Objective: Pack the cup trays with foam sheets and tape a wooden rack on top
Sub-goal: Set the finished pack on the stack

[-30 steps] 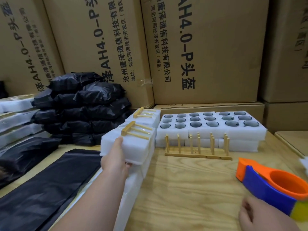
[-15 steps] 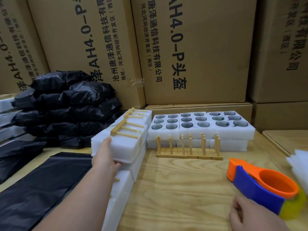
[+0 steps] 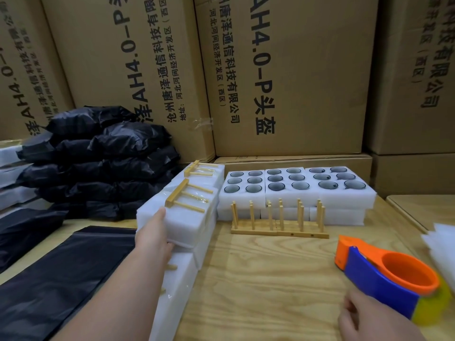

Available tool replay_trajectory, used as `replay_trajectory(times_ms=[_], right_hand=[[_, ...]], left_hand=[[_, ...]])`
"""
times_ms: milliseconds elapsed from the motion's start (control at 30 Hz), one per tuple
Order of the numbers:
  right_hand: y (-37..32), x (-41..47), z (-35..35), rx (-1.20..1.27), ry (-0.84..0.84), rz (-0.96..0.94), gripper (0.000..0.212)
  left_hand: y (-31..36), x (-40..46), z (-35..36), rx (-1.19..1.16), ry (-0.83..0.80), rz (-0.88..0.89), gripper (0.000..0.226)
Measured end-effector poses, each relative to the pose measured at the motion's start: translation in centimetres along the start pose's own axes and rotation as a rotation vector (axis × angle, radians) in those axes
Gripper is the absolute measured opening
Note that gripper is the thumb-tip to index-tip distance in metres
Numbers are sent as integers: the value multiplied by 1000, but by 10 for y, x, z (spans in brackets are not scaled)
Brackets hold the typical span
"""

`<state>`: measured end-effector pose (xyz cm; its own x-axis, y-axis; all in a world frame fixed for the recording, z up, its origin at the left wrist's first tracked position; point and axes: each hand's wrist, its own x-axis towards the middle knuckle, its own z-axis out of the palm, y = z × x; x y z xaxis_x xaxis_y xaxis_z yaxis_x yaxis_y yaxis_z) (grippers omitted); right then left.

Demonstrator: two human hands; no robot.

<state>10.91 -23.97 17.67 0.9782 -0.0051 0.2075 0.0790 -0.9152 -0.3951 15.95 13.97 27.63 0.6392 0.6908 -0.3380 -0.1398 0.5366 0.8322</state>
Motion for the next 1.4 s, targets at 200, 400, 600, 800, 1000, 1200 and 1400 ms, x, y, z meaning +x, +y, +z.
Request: replay_trajectory(times_ms=[200, 400, 600, 800, 1000, 1200, 1400], right_hand=[[2, -1, 0, -19, 33, 5, 22], [2, -2, -2, -39, 16, 34, 20], [2, -7, 0, -41, 9, 45, 20], [3, -8, 0, -24, 17, 25, 19], [9, -17, 4, -47, 91, -129, 21], [10, -22, 5, -64, 62, -276, 24], [14, -22, 3, -61, 17, -309, 17]], left_hand=[[21, -16, 5, 105, 151, 160, 64], [3, -94, 20, 305, -71, 690, 78], [-137, -159, -23, 1218, -935, 1125, 69], [-179, -143, -28, 1727, -759, 761, 72], [-190, -148, -28, 1817, -705, 771, 74], [-195, -142, -23, 1790, -737, 742, 76], [-198, -140, -20, 1816, -759, 764, 79]])
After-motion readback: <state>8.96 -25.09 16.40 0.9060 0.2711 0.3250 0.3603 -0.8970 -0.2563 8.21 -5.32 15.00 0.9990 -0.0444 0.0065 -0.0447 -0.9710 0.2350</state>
